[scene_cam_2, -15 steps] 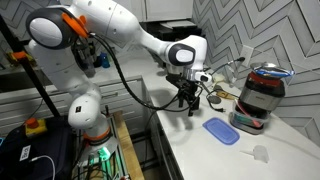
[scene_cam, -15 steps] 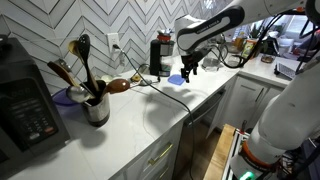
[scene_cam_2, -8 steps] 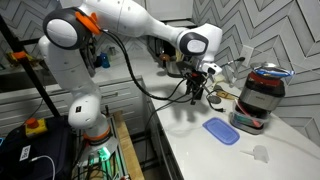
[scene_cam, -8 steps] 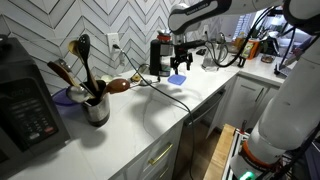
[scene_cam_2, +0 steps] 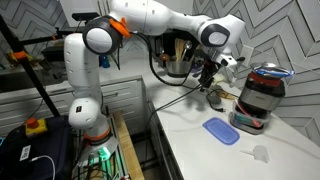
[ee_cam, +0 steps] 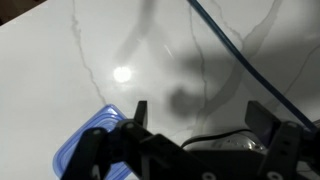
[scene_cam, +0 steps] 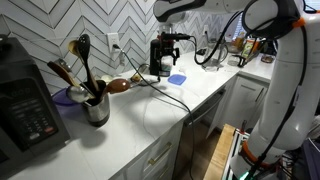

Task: Put the slotted ladle in the silver holder

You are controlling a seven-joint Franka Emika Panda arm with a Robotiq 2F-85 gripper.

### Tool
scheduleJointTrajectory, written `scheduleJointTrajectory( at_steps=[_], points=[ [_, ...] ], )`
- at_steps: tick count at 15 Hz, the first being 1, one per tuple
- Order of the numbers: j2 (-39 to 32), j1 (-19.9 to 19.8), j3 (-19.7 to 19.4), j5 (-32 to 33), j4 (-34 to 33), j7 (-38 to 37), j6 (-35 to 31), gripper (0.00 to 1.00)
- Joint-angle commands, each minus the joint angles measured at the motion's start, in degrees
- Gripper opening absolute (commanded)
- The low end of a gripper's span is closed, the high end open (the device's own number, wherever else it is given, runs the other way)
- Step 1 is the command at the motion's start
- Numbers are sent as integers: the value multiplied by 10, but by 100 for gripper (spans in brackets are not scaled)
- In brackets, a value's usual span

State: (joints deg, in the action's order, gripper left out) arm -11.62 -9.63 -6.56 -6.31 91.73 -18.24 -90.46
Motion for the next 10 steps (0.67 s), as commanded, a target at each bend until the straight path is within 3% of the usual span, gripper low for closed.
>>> scheduleJointTrajectory(
  at_steps=[1,4,10],
  points=[
    [-1,7,-8,-1,-1,2,2,100],
    [4,6,-8,-1,0,2,2,100],
    [-60,15,-5,-142,-37,-172,-38,100]
  ],
)
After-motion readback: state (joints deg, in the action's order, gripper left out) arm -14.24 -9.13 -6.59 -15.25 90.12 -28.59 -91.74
